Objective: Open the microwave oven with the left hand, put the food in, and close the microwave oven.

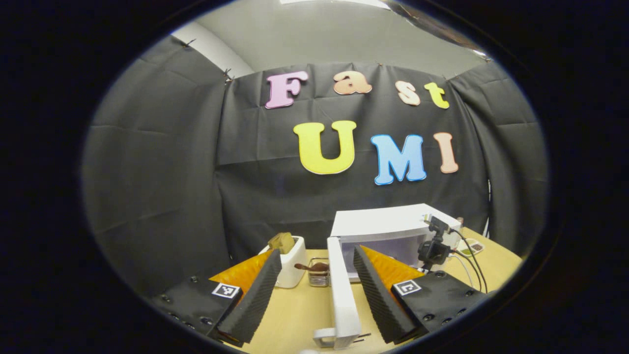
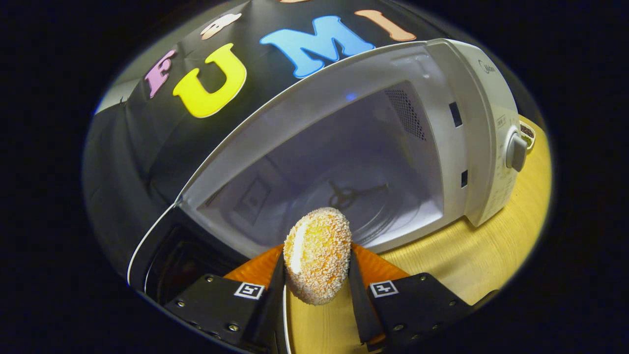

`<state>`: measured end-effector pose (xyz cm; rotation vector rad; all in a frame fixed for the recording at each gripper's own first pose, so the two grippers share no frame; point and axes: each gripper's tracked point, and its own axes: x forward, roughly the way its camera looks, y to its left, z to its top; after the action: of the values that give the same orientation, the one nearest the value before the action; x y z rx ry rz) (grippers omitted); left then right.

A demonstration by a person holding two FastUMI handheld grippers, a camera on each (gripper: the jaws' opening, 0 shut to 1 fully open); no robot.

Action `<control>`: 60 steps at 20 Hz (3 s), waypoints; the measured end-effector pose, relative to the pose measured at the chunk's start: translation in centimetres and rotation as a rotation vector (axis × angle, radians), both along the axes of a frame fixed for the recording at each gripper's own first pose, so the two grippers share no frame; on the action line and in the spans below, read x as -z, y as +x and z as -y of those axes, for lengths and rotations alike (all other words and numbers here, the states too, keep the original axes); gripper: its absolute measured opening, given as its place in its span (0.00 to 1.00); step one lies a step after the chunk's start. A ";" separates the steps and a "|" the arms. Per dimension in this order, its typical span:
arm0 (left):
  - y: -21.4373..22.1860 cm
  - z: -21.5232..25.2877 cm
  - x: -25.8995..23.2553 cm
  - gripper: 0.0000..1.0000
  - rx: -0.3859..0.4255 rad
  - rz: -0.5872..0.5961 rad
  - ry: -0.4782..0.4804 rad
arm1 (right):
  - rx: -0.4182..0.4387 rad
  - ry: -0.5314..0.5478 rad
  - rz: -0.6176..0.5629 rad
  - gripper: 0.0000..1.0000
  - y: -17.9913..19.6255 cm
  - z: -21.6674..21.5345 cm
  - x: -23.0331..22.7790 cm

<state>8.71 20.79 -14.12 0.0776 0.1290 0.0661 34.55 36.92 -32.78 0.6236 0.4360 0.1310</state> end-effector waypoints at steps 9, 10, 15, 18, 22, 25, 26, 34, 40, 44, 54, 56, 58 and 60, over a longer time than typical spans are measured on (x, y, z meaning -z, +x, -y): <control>0.2 -1.2 5.2 1.00 0.005 -0.060 0.020 | 0.209 -0.135 0.099 0.63 6.1 1.0 2.1; 0.3 -1.6 5.7 0.97 0.001 -0.064 0.018 | 0.215 -0.134 0.082 0.67 6.1 1.2 2.9; 0.5 -1.8 5.2 0.99 0.000 -0.043 0.013 | 0.250 -0.190 0.073 0.93 5.9 2.8 2.8; 0.6 -2.0 4.1 0.98 -0.001 -0.021 0.031 | 0.205 -0.166 0.033 0.98 4.1 2.8 2.2; 0.5 -2.9 2.3 0.95 -0.022 0.025 0.044 | 0.107 -0.228 0.096 0.98 -1.2 3.3 -2.3; 0.0 -3.7 1.6 1.00 -0.043 0.047 0.026 | 0.009 -0.351 0.161 0.98 -6.7 5.5 -6.9; -0.3 -4.0 1.6 1.00 -0.050 0.042 0.032 | 0.019 -0.412 0.215 0.98 -8.4 7.4 -9.4; -2.8 -8.4 4.5 0.99 -0.140 -0.009 0.101 | -0.016 -0.568 0.377 0.98 -17.6 17.7 -21.3; -3.4 -9.3 9.9 1.00 -0.170 -0.074 0.136 | -0.018 -0.616 0.345 0.98 -22.2 22.9 -23.6; -4.4 -9.6 14.6 1.00 -0.201 -0.153 0.145 | -0.034 -0.600 0.309 0.93 -23.6 24.8 -23.8; -4.6 -1.8 17.4 0.94 -0.062 -0.185 0.090 | -0.020 -0.603 0.275 0.98 -25.6 28.3 -24.3; -3.9 1.6 18.0 0.94 0.008 -0.210 0.068 | 0.008 -0.622 0.287 0.98 -25.8 30.0 -25.4; -3.3 5.3 17.9 0.94 0.074 -0.206 0.090 | 0.050 -0.612 0.291 0.98 -26.2 31.9 -26.4; -2.4 8.5 17.5 0.95 0.122 -0.188 0.088 | 0.083 -0.609 0.273 0.97 -26.6 33.8 -26.5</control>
<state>6.28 12.31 -31.60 0.1793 0.3085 -0.0574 7.98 3.09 -6.28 0.0213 0.1666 -0.0005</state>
